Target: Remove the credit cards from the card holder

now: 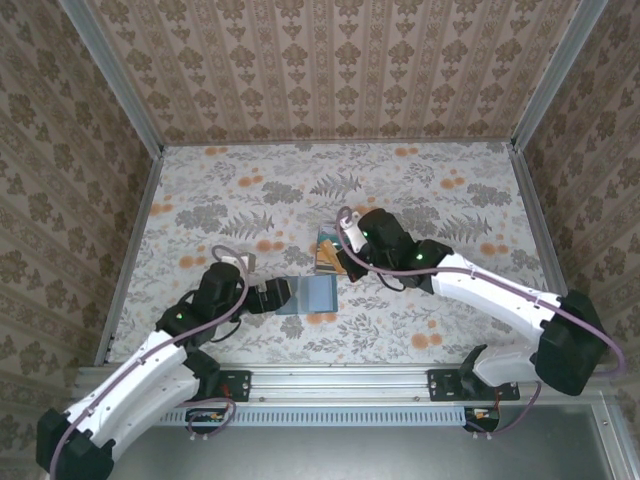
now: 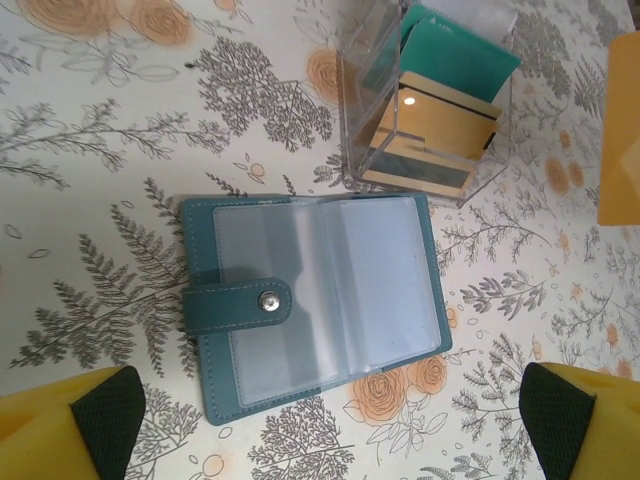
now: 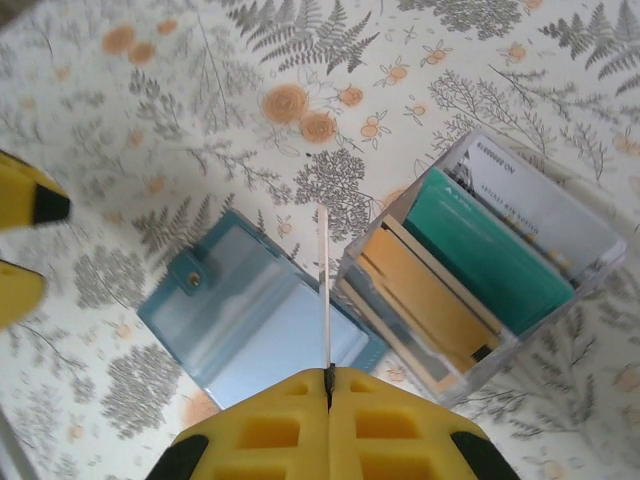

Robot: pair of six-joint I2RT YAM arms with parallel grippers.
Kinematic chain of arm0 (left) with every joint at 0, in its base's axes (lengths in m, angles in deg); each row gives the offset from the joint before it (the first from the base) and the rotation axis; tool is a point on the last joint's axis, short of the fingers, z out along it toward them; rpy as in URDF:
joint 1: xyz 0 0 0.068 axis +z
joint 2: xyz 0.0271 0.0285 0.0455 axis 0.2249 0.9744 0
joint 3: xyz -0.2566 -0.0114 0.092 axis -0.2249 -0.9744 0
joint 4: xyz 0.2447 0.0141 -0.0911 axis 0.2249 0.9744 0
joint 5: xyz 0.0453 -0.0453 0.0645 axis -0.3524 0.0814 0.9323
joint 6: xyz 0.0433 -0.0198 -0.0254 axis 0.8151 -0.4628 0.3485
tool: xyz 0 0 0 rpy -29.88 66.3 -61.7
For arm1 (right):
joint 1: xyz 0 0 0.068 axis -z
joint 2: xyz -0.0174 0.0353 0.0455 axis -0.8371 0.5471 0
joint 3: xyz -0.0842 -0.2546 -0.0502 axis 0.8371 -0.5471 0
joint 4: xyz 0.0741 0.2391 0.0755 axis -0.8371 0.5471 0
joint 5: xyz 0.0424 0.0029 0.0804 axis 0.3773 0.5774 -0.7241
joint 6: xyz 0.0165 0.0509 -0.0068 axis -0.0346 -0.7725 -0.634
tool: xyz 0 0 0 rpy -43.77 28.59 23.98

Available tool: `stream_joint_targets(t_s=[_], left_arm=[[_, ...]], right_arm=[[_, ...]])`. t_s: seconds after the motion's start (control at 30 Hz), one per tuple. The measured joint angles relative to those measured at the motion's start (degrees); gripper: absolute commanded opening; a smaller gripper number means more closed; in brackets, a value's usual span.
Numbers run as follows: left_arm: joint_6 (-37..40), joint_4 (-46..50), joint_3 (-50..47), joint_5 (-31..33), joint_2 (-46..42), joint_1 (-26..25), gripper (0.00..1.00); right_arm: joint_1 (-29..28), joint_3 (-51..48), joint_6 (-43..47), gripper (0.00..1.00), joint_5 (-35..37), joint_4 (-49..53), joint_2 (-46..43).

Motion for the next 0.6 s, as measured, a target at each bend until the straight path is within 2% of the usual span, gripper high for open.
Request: stream_joint_targets(t_s=[0.23,0.6], left_arm=[[0.2,5.4,0.1,2.6,-6.6,0.0,1.0],[0.2,7.6,-0.4,3.4,-8.5,0.1,1.0]], right_arm=[[0.0,11.9,17.4,0.0,2.0,10.3,11.1],[0.3,14.1,34.7,0.0,5.4,13.7,17.0]])
